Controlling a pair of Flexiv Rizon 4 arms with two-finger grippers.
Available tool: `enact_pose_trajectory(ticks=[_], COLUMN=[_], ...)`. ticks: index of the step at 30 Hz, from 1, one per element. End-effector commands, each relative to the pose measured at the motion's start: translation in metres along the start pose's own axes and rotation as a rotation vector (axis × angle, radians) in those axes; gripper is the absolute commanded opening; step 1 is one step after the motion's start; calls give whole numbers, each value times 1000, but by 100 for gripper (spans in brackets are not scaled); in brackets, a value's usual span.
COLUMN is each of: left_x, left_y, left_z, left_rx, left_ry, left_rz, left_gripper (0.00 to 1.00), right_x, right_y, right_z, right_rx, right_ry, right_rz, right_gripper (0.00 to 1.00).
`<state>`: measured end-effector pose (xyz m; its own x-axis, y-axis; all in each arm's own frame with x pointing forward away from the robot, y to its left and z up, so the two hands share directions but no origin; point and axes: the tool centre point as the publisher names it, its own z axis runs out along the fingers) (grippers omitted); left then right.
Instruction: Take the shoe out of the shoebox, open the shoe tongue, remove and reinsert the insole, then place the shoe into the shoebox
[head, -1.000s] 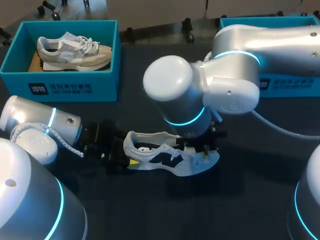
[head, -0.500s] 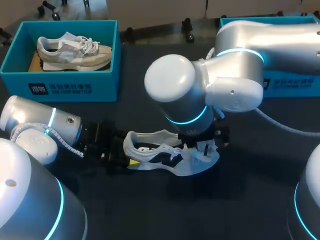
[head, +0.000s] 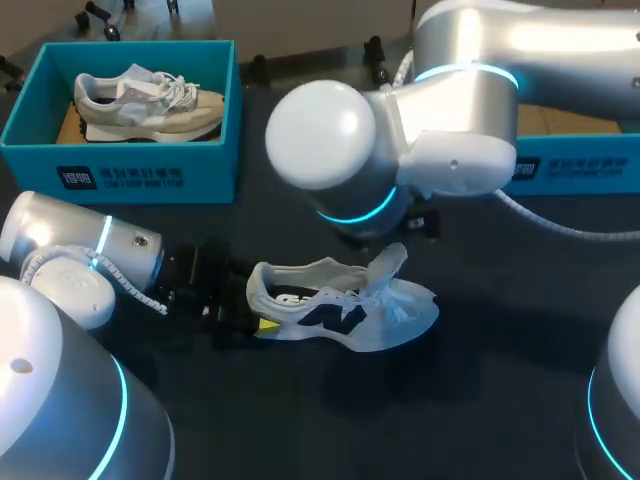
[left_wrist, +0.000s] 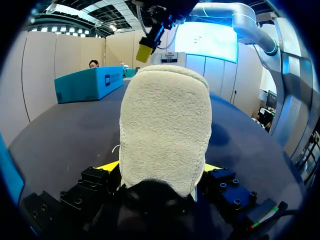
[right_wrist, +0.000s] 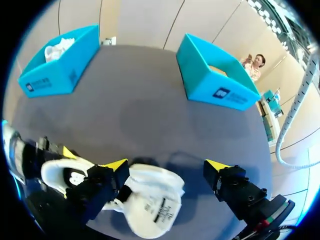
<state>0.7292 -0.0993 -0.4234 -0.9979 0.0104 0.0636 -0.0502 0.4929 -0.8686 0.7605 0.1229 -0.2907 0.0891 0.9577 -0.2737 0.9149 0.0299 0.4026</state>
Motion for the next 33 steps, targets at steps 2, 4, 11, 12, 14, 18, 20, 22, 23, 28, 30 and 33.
enact_pose_trajectory(ticks=[2,4,11,12,14,18,20,22,23,28,30,33], left_x=[-3,-3,-3,-3,-3,-3,-3,-3,-3,-3,-3,-3], left_y=[1,1,1,1,1,1,1,1,1,1,1,1], left_z=[1,1,1,1,1,1,1,1,1,1,1,1], left_rx=[-5,-5,-5,-5,-5,-5,-5,-5,-5,-5,-5,-5], left_ry=[2,2,2,2,2,2,2,2,2,2,2,2], left_rz=[-1,-1,-1,-1,-1,-1,-1,-1,-1,-1,-1,-1], left_gripper=[0,0,0,0,0,0,0,0,0,0,0,0], right_x=[24,34,62,66,72,85,90,94,95,101,104,109], right_y=[14,20,26,26,24,17,12,6,4,-10,-13,-20], right_z=[-9,-12,-19,-20,-22,-24,-24,-23,-24,-25,-24,-23], right_rx=[-13,-12,-12,-14,-4,8,19,10,6,26,44,72], right_ry=[34,59,201,227,265,320,344,380,397,487,496,521], right_rz=[93,20,-249,-278,-360,-513,-573,-615,-630,-708,-729,-784], right_gripper=[51,44,20,10,0,0,0,0,0,0,0,0])
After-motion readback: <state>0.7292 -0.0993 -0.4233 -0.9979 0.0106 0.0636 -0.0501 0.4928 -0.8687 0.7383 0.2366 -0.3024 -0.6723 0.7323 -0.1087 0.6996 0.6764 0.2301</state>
